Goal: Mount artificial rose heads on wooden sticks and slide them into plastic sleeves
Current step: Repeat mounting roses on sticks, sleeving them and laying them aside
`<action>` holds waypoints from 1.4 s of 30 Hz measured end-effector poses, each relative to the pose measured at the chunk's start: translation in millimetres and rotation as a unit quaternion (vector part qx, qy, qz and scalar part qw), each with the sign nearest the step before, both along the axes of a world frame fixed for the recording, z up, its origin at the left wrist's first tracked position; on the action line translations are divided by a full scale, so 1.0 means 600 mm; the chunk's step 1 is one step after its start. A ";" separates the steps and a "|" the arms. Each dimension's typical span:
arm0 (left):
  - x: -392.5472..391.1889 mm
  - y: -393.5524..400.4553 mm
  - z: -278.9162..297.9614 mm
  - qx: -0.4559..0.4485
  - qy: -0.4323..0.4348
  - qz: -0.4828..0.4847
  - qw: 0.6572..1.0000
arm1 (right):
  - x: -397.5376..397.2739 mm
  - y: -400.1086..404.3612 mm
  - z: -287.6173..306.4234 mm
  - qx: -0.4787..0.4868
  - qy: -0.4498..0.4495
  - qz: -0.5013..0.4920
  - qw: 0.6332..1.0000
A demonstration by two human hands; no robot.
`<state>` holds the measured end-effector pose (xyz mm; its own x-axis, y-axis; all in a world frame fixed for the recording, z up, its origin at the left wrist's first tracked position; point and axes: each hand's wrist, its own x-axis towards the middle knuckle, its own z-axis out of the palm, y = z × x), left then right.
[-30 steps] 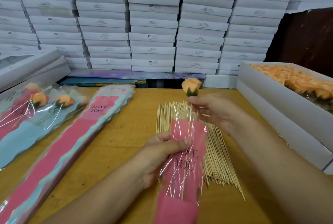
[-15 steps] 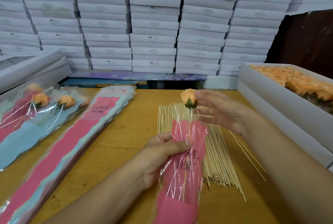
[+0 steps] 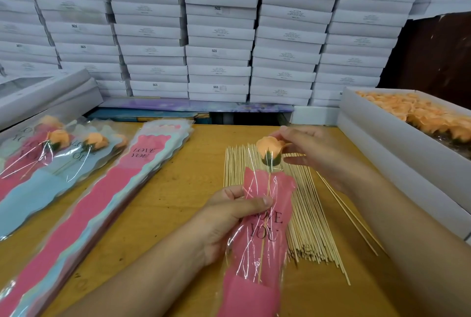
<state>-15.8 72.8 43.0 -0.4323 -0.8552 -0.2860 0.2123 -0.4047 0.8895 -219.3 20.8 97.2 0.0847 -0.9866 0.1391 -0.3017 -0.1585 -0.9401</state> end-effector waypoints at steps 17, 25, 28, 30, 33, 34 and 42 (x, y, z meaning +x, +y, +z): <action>0.004 -0.010 -0.001 0.004 0.072 -0.022 0.997 | 0.037 0.024 -0.011 0.038 0.075 0.049 0.995; 0.005 -0.017 -0.006 -0.003 0.079 0.001 0.997 | 0.037 0.020 -0.001 0.048 0.089 0.062 0.993; 0.008 -0.019 -0.010 0.000 0.072 0.011 0.997 | 0.039 0.021 0.003 0.045 0.093 0.058 0.993; 0.008 -0.017 -0.007 0.005 0.069 0.014 0.997 | 0.039 0.020 0.005 0.047 0.098 0.052 0.993; 0.009 -0.018 -0.007 0.014 0.045 0.013 0.999 | 0.039 0.018 0.008 0.053 0.092 0.052 0.993; 0.010 -0.018 -0.006 0.015 0.044 0.013 0.999 | 0.039 0.018 0.008 0.057 0.090 0.053 0.993; 0.008 -0.018 -0.007 -0.003 0.034 0.014 0.999 | 0.033 0.014 0.009 0.084 0.103 0.084 0.988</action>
